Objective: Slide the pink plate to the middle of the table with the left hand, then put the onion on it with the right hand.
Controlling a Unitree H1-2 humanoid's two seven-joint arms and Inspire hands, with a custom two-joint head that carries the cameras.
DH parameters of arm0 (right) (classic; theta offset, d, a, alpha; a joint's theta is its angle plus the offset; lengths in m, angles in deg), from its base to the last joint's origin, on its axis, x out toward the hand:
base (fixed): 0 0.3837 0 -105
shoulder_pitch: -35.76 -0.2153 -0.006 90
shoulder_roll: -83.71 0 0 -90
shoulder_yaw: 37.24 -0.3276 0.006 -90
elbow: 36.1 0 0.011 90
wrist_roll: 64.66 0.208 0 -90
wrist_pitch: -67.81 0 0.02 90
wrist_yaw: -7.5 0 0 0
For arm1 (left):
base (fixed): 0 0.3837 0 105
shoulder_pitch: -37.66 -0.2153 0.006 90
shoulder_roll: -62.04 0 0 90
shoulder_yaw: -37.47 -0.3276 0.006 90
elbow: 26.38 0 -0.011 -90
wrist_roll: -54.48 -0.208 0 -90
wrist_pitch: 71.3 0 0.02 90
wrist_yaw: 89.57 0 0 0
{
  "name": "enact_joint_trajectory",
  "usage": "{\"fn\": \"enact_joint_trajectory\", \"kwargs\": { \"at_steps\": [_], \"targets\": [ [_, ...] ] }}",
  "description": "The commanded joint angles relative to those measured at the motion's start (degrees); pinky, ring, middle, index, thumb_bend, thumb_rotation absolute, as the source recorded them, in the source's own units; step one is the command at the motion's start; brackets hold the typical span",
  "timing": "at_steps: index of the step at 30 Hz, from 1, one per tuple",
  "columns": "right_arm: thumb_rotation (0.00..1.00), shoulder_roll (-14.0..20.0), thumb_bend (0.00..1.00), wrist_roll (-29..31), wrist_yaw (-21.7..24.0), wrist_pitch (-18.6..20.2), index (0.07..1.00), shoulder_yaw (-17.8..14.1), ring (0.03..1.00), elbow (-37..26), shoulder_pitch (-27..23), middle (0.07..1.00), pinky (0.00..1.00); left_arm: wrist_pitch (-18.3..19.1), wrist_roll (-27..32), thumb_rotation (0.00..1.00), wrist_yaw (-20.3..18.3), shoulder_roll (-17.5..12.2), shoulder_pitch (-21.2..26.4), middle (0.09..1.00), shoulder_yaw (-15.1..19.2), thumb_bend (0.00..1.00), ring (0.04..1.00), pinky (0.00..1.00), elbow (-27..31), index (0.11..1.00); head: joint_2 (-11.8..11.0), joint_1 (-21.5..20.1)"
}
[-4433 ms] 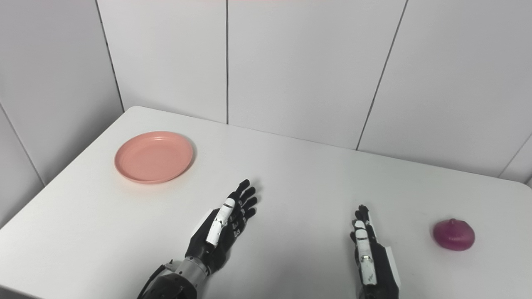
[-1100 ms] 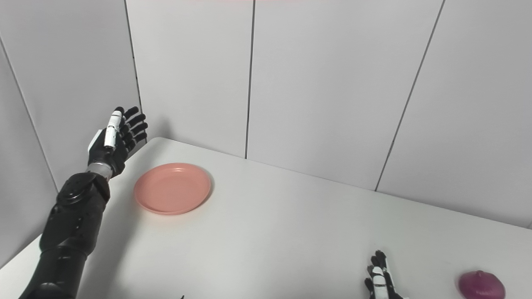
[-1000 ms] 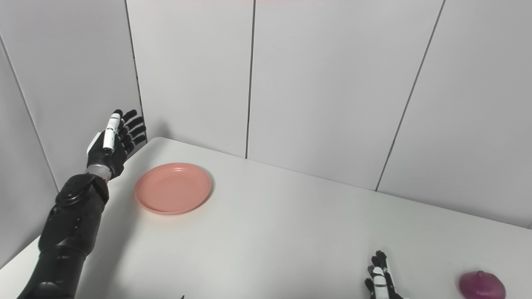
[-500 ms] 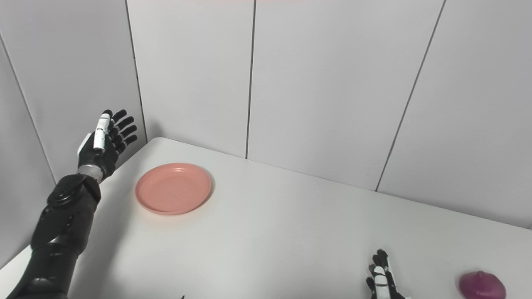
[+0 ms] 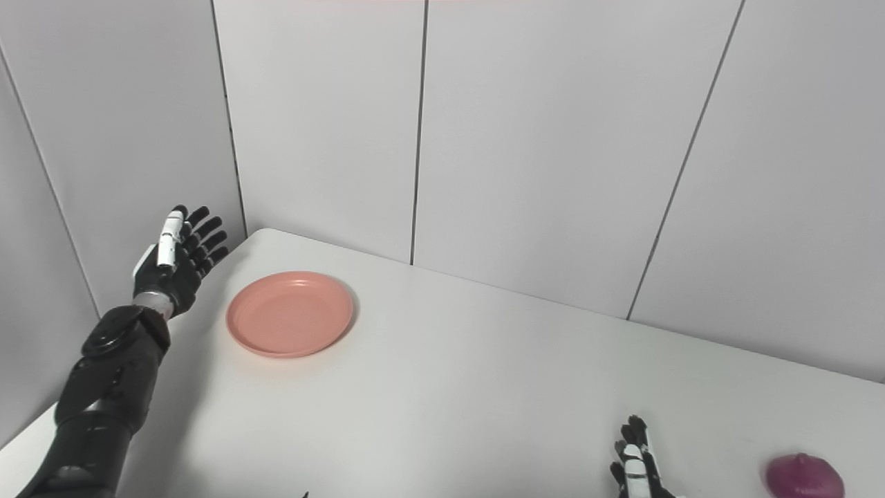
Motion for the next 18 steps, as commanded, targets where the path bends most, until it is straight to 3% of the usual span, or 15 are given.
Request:
{"fn": "enact_joint_trajectory", "kwargs": {
  "at_steps": [1,9,14,18],
  "targets": [
    [1.0,0.1,0.03,0.4,0.4,-1.4,1.0,0.1,1.0,-2.2,-1.2,1.0,1.0,-0.9,1.1,1.0,-1.2,-1.1,2.6,0.923,0.4,0.31,0.925,0.93,0.6,0.91,0.1,0.1],
    [1.0,-0.1,0.03,0.3,0.1,-1.1,1.0,0.0,1.0,-2.3,-1.2,1.0,1.0,-1.5,2.7,1.0,-1.3,-0.5,2.8,0.915,0.7,0.31,0.914,0.92,-2.4,0.902,0.1,0.0],
    [1.0,-0.1,0.03,0.2,0.0,-0.7,1.0,-0.1,1.0,-2.6,-1.2,1.0,1.0,-2.4,2.9,1.0,-3.0,-0.6,2.7,0.924,0.1,0.31,0.921,0.94,-4.8,0.907,0.1,0.0],
    [1.0,-0.2,0.03,0.1,0.0,-0.6,1.0,0.0,1.0,-2.6,-1.2,1.0,1.0,-1.2,4.2,1.0,-4.9,-0.7,2.8,0.93,0.3,0.33,0.926,0.95,-6.7,0.911,0.1,0.0]
  ]
}}
